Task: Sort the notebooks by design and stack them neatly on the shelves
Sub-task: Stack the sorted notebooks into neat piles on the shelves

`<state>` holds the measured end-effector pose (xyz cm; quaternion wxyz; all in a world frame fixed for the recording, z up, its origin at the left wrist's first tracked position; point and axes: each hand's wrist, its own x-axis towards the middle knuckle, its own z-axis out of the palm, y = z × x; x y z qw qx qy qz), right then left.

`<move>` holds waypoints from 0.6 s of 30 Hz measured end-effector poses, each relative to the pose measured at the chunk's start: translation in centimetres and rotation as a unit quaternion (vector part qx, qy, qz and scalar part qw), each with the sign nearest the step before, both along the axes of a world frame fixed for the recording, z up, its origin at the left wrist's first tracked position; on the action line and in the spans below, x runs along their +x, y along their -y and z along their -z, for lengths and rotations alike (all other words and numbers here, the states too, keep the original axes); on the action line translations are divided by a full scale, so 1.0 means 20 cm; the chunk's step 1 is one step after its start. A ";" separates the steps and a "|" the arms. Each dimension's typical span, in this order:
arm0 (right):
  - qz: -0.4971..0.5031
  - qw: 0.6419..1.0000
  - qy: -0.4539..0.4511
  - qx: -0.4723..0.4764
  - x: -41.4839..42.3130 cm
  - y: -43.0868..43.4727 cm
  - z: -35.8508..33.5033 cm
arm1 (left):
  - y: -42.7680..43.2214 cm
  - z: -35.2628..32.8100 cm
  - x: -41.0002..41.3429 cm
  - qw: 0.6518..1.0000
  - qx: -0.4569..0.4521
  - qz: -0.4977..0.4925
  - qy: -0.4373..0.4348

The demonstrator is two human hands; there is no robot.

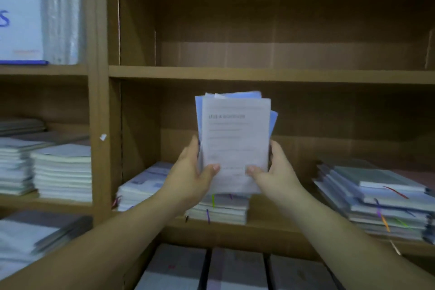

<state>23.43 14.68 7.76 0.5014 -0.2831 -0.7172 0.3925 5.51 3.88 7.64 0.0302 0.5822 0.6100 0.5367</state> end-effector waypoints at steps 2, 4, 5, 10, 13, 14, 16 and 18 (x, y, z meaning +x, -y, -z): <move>0.008 1.000 0.011 0.001 -0.04 -0.03 0.00 | -0.01 0.00 -0.03 1.000 -0.012 -0.012 -0.015; 0.015 0.999 0.034 0.016 -0.07 -0.05 0.01 | -0.04 0.01 -0.04 0.999 -0.022 -0.016 -0.026; 0.012 0.999 0.045 0.025 -0.08 -0.06 0.01 | -0.06 0.02 -0.06 0.999 -0.026 -0.015 -0.029; -0.009 0.996 0.079 0.030 -0.09 -0.09 0.07 | -0.12 0.09 -0.12 0.999 -0.042 0.005 -0.029; -0.001 0.996 0.080 0.042 -0.11 -0.11 0.11 | -0.15 0.15 -0.13 0.999 -0.046 0.002 -0.007; 0.001 0.996 0.076 0.041 -0.12 -0.11 0.12 | -0.16 0.16 -0.14 0.999 -0.044 0.005 0.007; 0.005 0.998 0.054 0.037 -0.13 -0.11 0.12 | -0.17 0.16 -0.13 1.000 -0.022 0.001 0.014; 0.005 0.999 0.030 0.040 -0.14 -0.10 0.12 | -0.18 0.15 -0.12 1.000 0.007 -0.013 -0.006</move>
